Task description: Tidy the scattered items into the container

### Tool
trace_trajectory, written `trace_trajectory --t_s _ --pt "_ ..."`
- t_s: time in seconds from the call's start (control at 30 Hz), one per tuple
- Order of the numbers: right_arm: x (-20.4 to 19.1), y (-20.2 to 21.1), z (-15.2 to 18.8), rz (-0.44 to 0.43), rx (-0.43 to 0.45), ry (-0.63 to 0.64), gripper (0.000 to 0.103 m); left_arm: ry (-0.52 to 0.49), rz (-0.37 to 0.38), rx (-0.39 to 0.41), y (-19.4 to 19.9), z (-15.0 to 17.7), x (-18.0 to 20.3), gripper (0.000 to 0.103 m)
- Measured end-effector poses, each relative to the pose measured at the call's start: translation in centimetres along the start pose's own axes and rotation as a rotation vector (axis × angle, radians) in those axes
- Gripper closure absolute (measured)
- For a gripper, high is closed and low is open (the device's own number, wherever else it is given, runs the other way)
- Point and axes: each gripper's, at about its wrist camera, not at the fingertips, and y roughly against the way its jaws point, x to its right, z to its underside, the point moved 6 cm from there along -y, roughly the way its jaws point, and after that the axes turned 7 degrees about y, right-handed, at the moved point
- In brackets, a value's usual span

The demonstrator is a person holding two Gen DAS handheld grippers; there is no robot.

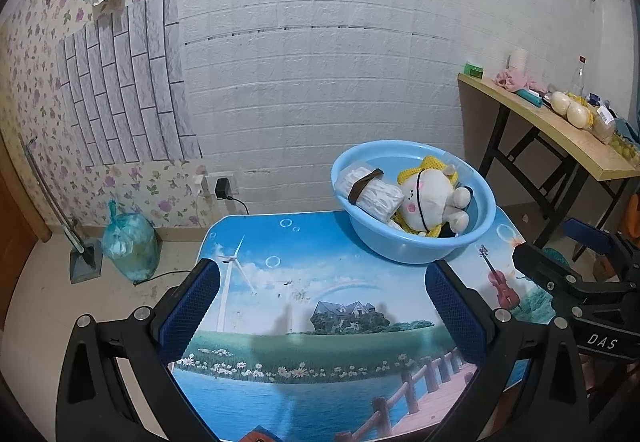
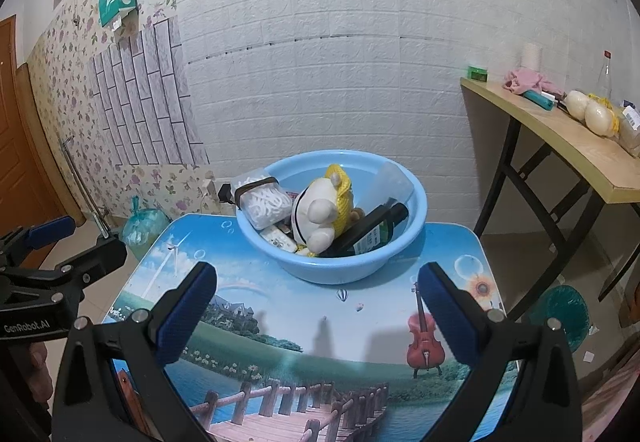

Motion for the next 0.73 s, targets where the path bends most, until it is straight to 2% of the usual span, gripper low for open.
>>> trace_trajectory --t_s 0.5,0.73 --pt "0.34 -0.26 0.25 0.0 -0.006 -0.008 0.0 0.009 0.007 0.002 0.2 0.05 -0.2 0.0" --pt "0.53 -0.42 0.62 0.001 -0.022 -0.016 0.0 0.008 -0.015 -0.017 -0.17 0.3 -0.54 0.0"
